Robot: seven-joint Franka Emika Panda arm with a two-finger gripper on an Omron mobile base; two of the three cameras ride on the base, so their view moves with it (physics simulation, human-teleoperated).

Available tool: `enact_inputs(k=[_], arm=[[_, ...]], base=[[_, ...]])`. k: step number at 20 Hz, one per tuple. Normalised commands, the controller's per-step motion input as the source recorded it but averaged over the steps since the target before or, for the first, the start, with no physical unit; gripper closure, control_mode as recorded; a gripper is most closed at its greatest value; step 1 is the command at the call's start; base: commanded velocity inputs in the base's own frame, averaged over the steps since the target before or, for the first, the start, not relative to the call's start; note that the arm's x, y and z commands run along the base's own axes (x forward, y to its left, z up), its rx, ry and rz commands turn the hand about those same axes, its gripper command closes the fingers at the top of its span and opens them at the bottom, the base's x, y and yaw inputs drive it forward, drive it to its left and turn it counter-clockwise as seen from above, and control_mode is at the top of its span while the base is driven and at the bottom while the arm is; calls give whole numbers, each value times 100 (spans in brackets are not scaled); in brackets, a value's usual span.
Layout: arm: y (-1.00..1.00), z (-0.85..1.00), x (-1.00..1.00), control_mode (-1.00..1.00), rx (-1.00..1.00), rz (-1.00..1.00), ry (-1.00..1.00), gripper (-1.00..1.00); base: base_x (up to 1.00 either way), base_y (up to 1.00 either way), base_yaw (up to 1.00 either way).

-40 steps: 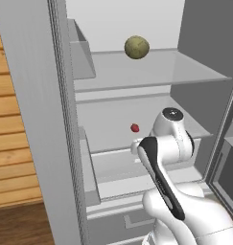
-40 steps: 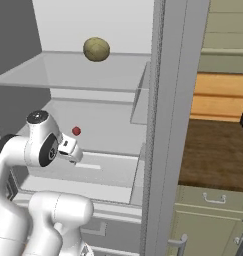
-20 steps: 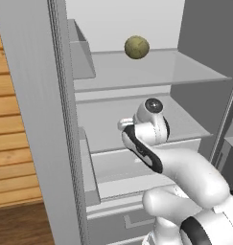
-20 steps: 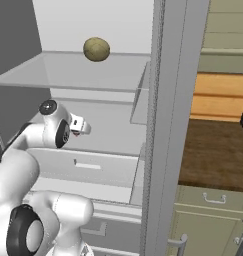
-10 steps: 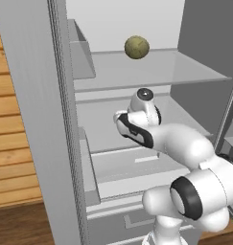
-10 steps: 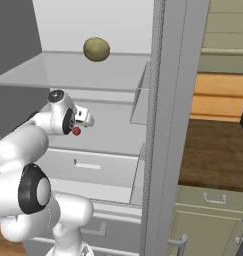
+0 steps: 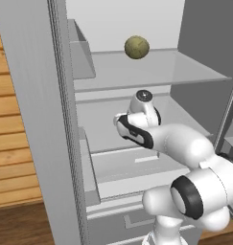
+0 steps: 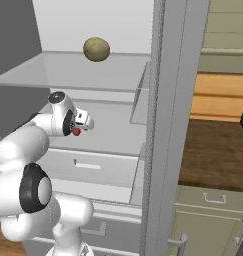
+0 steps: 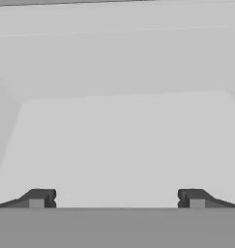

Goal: Take the strawberry from the fridge and place it on top of the pancake, located on the dining counter.

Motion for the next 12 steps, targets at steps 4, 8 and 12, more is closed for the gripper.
enact_inputs(k=[4,8,12], arm=[[-4,0,-1,-100,0,0,0,-100],[-5,0,0,-100,0,0,0,-100],[-1,-9,0,-100,0,0,3,-100]], base=[[0,0,0],[0,0,0],[0,0,0]])
